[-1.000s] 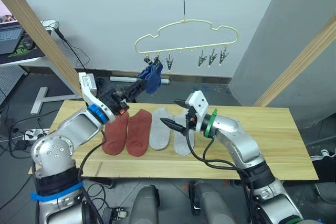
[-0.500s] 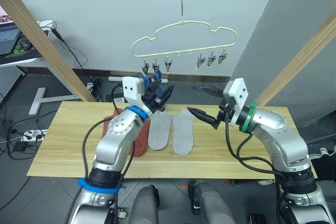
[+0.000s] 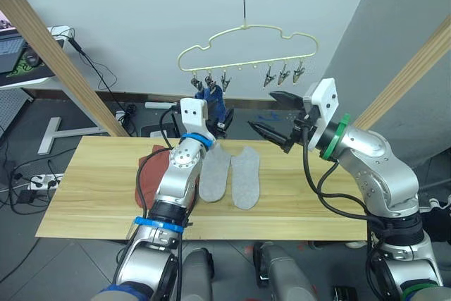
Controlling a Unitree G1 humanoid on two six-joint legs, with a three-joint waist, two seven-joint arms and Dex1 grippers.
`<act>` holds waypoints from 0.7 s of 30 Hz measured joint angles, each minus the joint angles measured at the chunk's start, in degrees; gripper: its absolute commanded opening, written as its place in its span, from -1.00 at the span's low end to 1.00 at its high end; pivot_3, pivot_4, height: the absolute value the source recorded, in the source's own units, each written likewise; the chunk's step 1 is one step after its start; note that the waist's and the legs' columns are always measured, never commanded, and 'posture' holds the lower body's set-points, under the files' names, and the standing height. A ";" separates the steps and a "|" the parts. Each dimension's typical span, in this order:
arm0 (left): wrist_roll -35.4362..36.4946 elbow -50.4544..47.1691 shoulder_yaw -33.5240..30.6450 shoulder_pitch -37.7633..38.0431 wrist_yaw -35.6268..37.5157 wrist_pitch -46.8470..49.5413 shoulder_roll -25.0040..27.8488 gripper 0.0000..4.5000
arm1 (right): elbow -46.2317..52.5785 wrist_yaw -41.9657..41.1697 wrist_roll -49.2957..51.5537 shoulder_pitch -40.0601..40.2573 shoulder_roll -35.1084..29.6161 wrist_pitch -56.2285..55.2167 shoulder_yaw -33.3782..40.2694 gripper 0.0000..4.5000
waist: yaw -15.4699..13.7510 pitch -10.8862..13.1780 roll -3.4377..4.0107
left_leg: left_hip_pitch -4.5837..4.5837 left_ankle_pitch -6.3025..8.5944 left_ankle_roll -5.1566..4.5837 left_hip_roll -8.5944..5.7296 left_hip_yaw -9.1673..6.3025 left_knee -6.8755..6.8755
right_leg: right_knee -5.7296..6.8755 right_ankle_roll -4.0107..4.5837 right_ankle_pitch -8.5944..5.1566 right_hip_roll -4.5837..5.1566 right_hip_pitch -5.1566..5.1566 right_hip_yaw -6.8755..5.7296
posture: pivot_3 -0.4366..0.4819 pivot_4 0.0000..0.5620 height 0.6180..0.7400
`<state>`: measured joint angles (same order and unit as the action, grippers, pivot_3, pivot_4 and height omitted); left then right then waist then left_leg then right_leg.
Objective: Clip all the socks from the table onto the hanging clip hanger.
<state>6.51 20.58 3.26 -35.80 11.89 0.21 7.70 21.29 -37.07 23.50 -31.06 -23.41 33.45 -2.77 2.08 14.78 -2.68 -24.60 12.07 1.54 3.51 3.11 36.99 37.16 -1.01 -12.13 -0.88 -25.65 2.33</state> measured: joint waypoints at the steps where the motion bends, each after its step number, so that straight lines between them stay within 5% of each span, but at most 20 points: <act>1: -0.17 1.12 -0.23 -1.11 0.06 -0.87 -0.18 0.15 | 0.00 0.04 0.12 -0.47 -0.09 0.10 0.00 1.00 | 0.09 0.00 0.00 | 0.00 0.00 0.00 -0.01 0.00 0.00 | 0.00 0.00 0.00 0.00 0.00 0.01 | -0.29 -0.20 1.00; 21: -3.36 11.02 -1.96 -9.66 -0.04 -8.25 -1.46 0.15 | -1.29 -0.24 0.50 -1.06 -1.95 -0.39 1.02 1.00 | 0.81 0.00 0.00 | -0.05 0.00 0.00 0.00 0.00 -0.01 | -0.02 -0.02 0.01 0.00 -0.03 0.00 | -0.30 -0.16 1.00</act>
<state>3.15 31.60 1.30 -45.46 11.85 -8.04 6.25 20.00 -37.31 24.00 -32.12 -25.36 33.06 -1.75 2.89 14.78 -2.68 -24.65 12.07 1.54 3.51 3.11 36.98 37.15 -1.03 -12.12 -0.88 -25.68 2.33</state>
